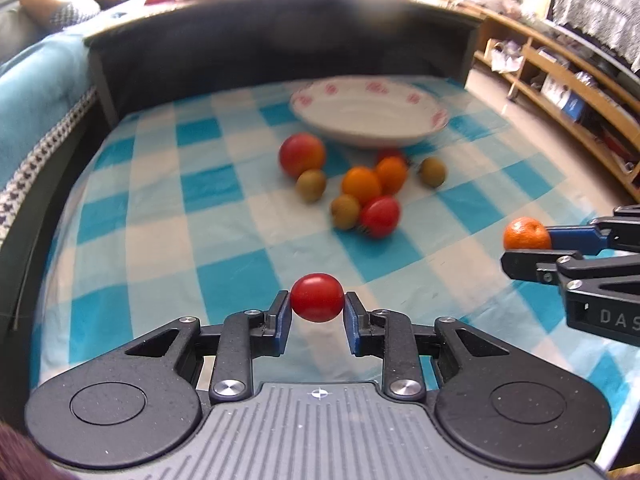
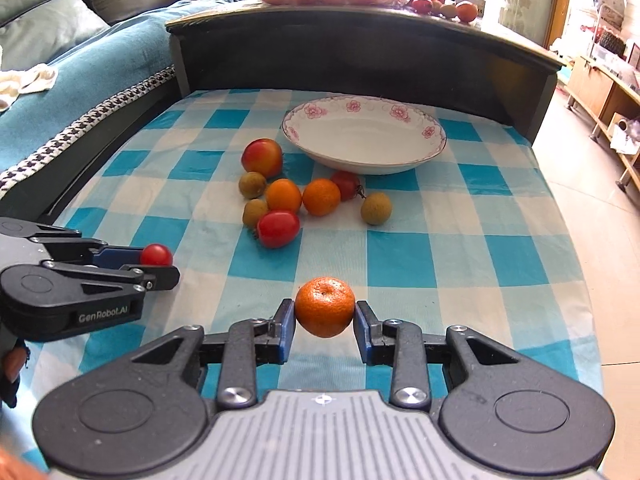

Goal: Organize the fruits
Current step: 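Carry the cherry tomato and tangerine with both grippers over the white bowl, then open both grippers to drop the cherry tomato and tangerine into the bowl, then move the left gripper back to the fruit and grasp a red tomato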

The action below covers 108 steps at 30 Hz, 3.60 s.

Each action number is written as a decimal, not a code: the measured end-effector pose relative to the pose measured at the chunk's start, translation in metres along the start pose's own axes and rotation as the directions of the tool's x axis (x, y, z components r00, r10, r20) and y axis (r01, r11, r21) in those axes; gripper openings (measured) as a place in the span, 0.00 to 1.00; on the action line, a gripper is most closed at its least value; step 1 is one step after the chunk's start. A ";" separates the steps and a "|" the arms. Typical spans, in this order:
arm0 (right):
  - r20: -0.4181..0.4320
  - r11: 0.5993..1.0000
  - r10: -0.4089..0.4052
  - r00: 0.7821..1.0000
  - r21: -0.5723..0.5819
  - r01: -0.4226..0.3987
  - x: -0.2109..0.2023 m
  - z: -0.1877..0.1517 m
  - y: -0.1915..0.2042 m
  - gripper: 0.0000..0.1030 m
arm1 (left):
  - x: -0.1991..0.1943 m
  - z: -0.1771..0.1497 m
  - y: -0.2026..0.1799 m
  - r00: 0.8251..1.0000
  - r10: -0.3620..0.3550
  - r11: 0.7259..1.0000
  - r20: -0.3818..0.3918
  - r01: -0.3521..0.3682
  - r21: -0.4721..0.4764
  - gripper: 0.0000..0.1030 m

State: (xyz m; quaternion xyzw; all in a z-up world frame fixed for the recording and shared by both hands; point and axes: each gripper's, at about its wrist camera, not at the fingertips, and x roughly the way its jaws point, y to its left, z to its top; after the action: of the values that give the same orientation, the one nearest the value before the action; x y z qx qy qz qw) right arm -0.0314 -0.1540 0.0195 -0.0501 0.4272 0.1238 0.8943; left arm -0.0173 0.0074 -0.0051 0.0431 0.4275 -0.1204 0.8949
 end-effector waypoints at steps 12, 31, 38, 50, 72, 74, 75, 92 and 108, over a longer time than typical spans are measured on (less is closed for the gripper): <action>0.015 0.998 -0.059 0.998 0.037 0.059 -0.022 0.015 -0.003 0.33 | -0.012 0.029 -0.003 0.994 -0.086 0.995 0.064 0.089 -0.051 0.34; 0.066 0.997 -0.034 0.997 0.065 0.030 0.035 0.100 -0.045 0.33 | 0.044 0.111 -0.019 0.996 -0.076 0.997 0.056 0.076 -0.005 0.35; 0.047 0.998 -0.040 0.998 0.051 0.037 0.069 0.122 -0.050 0.33 | 0.071 0.125 -0.016 0.997 -0.069 0.998 0.031 0.069 0.004 0.34; -0.006 0.997 -0.028 1.000 0.068 0.028 0.121 0.137 -0.064 0.33 | 0.104 0.137 -0.010 0.998 -0.068 0.998 0.002 0.069 -0.003 0.34; -0.024 0.994 0.016 1.000 0.112 -0.014 0.133 0.140 -0.073 0.34 | 0.101 0.142 -0.003 0.998 -0.065 0.998 0.014 0.065 -0.025 0.46; -0.014 0.993 0.017 1.000 0.118 -0.015 0.130 0.142 -0.074 0.34 | 0.098 0.143 -0.002 0.998 -0.063 0.998 0.019 0.064 -0.023 0.46; -0.010 0.993 0.018 1.000 0.120 -0.017 0.128 0.142 -0.074 0.34 | 0.096 0.143 -0.002 0.998 -0.063 0.998 0.021 0.064 -0.023 0.46; 0.040 0.992 0.023 0.999 0.122 -0.028 0.081 0.131 -0.063 0.34 | 0.055 0.128 0.004 0.998 -0.045 0.999 0.038 0.046 -0.027 0.50; 0.007 0.988 0.034 0.999 0.147 -0.035 0.054 0.092 -0.053 0.34 | 0.033 0.096 0.008 0.999 -0.050 0.997 0.014 0.050 -0.059 0.52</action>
State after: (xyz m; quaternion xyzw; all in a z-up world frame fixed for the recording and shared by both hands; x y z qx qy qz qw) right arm 0.0847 -0.1773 0.0344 0.0237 0.4340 0.1074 0.8942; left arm 0.0773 -0.0084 0.0299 0.0052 0.4262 -0.1305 0.8952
